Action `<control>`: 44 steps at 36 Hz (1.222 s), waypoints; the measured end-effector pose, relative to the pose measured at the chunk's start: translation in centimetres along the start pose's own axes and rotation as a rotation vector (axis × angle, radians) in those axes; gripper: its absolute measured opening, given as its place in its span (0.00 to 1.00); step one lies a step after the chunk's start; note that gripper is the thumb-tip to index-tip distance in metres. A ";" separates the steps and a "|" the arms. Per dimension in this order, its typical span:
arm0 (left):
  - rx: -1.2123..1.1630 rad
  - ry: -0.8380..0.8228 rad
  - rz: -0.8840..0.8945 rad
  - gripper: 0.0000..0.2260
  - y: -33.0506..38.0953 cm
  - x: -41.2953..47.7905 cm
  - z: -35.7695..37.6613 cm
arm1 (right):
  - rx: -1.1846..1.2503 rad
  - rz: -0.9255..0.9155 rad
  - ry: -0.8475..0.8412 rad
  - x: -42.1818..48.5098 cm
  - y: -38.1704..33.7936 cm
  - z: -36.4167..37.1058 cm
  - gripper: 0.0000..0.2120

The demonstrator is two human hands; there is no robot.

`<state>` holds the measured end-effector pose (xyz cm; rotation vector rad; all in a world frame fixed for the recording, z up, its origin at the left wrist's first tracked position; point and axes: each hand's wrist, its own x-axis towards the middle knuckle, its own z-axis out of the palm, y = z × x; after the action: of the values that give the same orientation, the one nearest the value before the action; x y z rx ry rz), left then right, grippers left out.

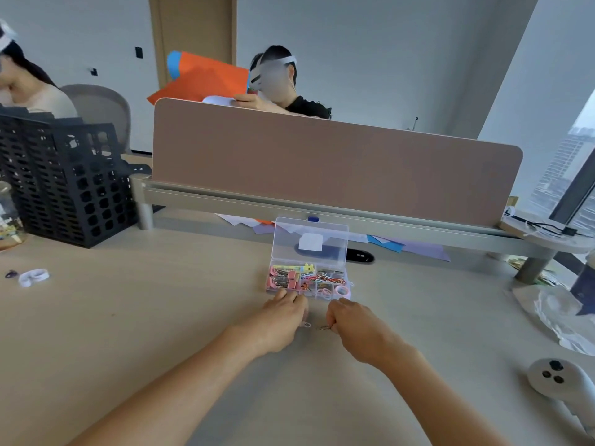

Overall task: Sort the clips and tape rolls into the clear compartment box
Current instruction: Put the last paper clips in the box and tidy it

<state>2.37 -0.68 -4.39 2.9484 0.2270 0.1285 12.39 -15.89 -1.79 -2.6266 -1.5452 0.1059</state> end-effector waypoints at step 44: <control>-0.157 0.308 0.062 0.19 -3.8 8.8 -1.7 | 0.452 0.103 0.305 7.6 7.3 -0.2 0.10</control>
<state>10.31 4.74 -2.83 2.7674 0.1585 0.5832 22.49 -12.77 -2.53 -2.2398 -1.1307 0.0498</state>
